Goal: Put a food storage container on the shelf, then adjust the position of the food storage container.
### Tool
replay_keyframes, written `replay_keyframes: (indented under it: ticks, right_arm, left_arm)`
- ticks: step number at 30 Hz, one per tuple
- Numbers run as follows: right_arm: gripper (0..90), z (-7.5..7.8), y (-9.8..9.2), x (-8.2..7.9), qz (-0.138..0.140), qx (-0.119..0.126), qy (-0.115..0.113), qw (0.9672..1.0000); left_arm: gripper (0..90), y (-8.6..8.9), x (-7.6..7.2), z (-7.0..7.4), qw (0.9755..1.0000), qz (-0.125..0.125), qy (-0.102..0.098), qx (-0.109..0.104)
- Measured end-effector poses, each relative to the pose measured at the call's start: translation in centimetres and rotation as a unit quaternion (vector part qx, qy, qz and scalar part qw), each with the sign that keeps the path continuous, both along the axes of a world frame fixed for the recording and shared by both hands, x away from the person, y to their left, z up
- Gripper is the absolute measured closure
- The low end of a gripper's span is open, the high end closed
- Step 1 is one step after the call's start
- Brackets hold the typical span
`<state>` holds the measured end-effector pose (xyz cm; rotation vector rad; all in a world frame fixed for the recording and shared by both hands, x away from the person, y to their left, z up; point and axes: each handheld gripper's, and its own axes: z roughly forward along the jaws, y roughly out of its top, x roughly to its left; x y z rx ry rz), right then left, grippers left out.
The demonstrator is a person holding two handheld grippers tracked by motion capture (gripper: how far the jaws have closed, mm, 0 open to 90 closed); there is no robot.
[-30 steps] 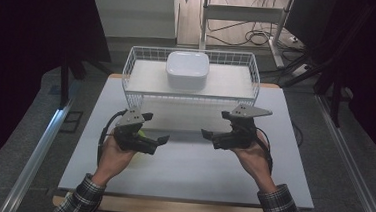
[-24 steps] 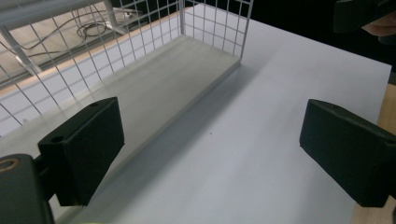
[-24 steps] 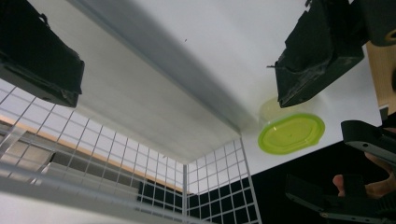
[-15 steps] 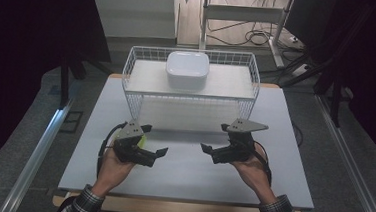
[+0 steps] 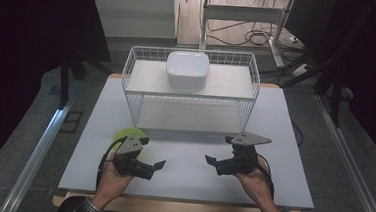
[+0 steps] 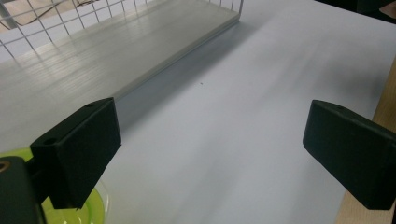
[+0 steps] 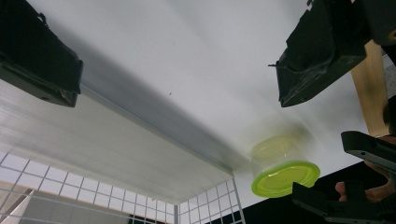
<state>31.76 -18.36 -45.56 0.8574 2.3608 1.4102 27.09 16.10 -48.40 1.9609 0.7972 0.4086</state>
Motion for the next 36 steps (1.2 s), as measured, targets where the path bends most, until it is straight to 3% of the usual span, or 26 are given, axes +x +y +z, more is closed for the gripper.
replay_keyframes:
  ticks: [12, 18, 24, 27, 32, 36]
  right_arm:
    - [1.5, -1.9, -1.0, -0.9, 0.002, -0.018, 0.014, 0.9997]
    - [2.0, -2.9, -1.1, -1.2, 0.006, -0.04, 0.028, 0.9988]
    - [2.2, -3.1, -1.1, -1.1, 0.005, -0.044, 0.033, 0.9985]
    - [2.3, -3.2, -1.0, -1.0, 0.003, -0.045, 0.034, 0.9984]
    - [2.5, -3.4, -1.0, -0.9, 0.003, -0.049, 0.032, 0.9983]
    - [2.8, -3.5, -1.0, -0.8, 0.002, -0.051, 0.034, 0.9981]
  left_arm:
    - [3.6, -0.8, -1.4, -1.6, 0.9997, -0.005, 0.0, 0.025]
    - [3.5, -1.0, -1.5, -2.4, 0.9991, -0.009, 0.014, 0.039]
    - [3.4, -0.8, -1.0, -2.4, 0.9984, 0.002, 0.029, 0.048]
    - [4.3, -0.1, -0.7, -2.2, 0.9987, 0.007, 0.036, 0.036]
    - [11.6, 0.7, -0.7, -1.3, 0.9982, 0.032, 0.009, 0.049]
    - [31.7, 1.8, -0.7, -0.5, 0.9969, 0.047, -0.015, 0.061]
